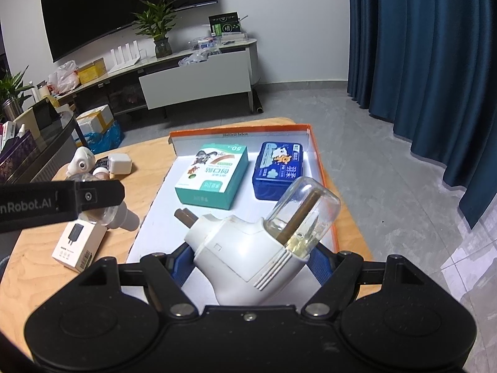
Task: Organize rigid objects
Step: 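Lower the glass bottle and white diffuser into the white box and open both grippers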
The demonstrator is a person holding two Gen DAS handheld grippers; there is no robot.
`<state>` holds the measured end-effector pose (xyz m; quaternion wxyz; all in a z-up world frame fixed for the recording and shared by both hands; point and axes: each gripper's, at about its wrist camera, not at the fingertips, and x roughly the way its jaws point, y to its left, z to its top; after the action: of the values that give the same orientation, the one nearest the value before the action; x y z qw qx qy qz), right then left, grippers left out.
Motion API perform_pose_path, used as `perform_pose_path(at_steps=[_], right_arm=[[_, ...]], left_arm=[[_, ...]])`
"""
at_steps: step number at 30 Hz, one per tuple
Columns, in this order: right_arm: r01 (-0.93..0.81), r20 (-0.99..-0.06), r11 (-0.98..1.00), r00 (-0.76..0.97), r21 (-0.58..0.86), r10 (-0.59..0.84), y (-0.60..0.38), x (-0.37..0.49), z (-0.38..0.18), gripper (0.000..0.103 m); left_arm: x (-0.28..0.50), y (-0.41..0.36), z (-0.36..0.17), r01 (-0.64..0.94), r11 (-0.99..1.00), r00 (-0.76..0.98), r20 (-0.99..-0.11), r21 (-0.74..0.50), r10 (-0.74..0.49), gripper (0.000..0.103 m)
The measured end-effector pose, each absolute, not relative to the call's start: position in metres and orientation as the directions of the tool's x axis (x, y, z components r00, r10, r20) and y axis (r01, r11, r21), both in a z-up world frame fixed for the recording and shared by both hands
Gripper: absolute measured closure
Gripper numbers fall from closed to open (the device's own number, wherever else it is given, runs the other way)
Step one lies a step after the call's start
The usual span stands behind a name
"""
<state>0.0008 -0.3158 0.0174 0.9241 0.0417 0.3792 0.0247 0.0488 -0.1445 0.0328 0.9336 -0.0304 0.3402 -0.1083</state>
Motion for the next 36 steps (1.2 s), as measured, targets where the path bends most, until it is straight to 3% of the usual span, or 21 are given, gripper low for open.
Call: perform_pose_path(at_steps=[21,24,36], right_arm=[[-0.072,-0.765,0.993,0.634,0.090,0.115,-0.298,0.018,-0.016,0.012],[-0.073,-0.749,0.994,0.654,0.077,0.105,-0.302,0.017,-0.011,0.007],[-0.013,-0.676,0.996,0.734,0.084,0.067,-0.340,0.004,0.026,0.007]], left_arm=[[0.066,-0.151,0.024,0.197,0.973,0.727,-0.647,-0.123,-0.229,0.053],[0.071,-0.155,0.022,0.206,0.971,0.723,-0.650,-0.121,-0.235,0.053],[0.113,-0.197,0.020,0.328,0.929,0.663,-0.658,-0.173,-0.357,0.053]])
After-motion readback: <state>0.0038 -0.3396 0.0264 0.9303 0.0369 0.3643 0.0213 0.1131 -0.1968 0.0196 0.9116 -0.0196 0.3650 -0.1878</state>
